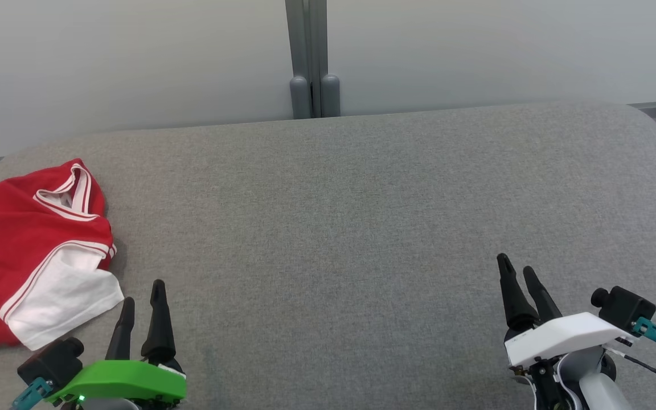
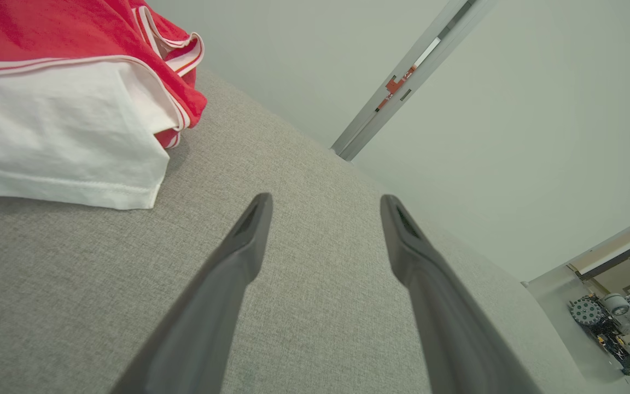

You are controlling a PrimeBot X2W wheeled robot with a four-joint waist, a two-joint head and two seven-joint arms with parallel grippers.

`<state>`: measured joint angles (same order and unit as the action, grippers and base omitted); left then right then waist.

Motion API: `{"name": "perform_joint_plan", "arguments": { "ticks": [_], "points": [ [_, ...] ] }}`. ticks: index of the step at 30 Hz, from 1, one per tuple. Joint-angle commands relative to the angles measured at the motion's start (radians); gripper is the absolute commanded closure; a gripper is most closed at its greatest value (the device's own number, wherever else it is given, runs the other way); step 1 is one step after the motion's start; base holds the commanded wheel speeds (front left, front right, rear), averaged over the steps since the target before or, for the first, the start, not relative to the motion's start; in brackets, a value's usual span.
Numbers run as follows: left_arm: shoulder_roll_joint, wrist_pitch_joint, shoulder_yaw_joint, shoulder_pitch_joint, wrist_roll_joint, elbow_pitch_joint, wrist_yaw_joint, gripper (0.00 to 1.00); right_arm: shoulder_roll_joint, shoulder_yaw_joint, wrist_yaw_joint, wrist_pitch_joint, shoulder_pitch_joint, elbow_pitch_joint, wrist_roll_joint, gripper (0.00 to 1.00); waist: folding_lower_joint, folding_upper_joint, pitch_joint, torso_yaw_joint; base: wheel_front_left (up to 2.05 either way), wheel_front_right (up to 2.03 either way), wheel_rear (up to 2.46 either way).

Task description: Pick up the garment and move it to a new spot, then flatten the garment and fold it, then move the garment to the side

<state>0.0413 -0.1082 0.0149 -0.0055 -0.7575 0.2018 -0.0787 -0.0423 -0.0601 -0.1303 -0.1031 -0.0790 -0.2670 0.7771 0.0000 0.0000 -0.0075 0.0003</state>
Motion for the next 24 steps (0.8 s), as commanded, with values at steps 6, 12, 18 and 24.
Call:
{"name": "perform_joint_plan", "arguments": {
  "ticks": [6,12,18,24],
  "points": [
    [0.009,-0.025,0.017,0.002,0.124,-0.011,0.004,0.0,-0.006,-0.009,0.0,-0.019,-0.022,0.009,-0.103,0.0,0.0,0.0,0.001,0.0,0.0,0.0,0.0],
    [0.012,-0.041,0.028,-0.001,0.201,-0.007,-0.002,0.0,-0.006,-0.006,0.0,-0.023,-0.021,0.011,-0.18,0.0,0.0,0.0,0.002,0.001,0.0,0.0,0.0],
    [0.012,-0.056,0.034,0.0,0.266,-0.005,-0.005,0.0,-0.007,-0.006,0.0,-0.034,-0.016,0.017,-0.246,0.0,0.0,0.0,0.001,0.0,0.0,0.0,0.0],
    [0.013,-0.071,0.042,0.002,0.325,-0.005,-0.011,0.0,-0.007,-0.01,0.0,-0.045,-0.014,0.022,-0.305,0.0,0.0,0.0,0.001,0.0,0.0,0.0,0.0]
  ]
}}
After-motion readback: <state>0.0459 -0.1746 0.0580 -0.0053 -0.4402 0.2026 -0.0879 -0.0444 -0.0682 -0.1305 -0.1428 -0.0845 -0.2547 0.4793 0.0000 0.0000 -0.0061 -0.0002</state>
